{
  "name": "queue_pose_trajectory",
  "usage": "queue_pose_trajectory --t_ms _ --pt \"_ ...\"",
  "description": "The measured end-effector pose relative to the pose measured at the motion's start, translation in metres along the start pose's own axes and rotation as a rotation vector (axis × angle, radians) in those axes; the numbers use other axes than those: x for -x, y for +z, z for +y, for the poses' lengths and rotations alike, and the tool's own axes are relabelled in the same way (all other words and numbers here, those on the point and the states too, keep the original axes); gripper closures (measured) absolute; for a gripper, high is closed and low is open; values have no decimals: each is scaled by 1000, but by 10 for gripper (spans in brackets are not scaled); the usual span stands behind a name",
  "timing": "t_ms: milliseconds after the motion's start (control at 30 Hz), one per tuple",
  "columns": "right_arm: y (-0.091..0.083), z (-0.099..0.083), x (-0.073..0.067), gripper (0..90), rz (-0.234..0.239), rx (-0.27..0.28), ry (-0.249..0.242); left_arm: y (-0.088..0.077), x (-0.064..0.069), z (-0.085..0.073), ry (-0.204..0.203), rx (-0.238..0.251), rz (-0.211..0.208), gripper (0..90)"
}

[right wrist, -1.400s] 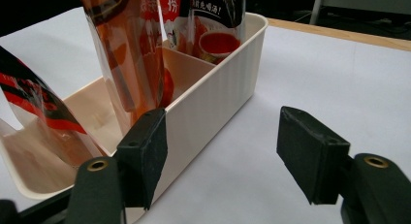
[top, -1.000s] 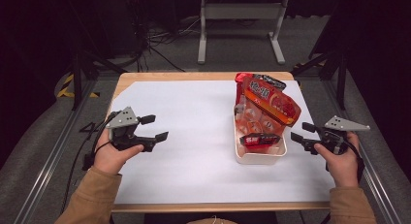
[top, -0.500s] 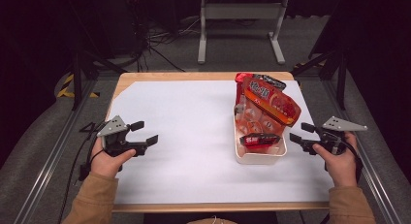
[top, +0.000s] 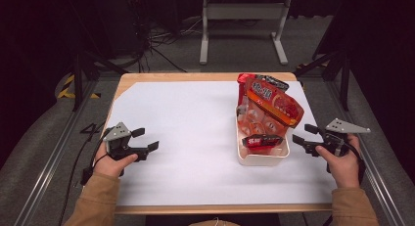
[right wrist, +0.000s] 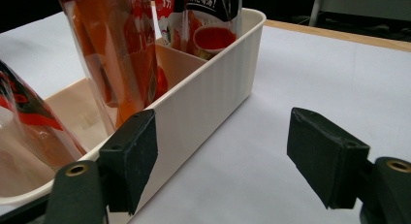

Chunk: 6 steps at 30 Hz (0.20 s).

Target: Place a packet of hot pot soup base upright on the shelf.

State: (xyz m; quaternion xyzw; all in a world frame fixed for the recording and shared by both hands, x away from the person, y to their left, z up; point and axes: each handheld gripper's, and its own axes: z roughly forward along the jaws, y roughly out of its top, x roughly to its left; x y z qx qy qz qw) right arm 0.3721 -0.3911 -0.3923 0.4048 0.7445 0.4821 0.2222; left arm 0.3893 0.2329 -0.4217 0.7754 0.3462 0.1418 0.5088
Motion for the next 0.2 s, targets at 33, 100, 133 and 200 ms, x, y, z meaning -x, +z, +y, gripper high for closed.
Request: queue_pose_trajectory --t_ms 33,100,133,200 --pt "0 0 0 268 -1 -1 -2 -1 -1 0 -6 -1 2 179" --pt "0 0 0 266 -2 0 -4 -3 -2 0 -17 -4 3 177" --pt "0 0 0 266 -2 0 -4 -3 -2 0 -17 -4 3 177" --pt "0 0 0 265 -3 1 -5 -4 -2 0 -21 -2 7 177"
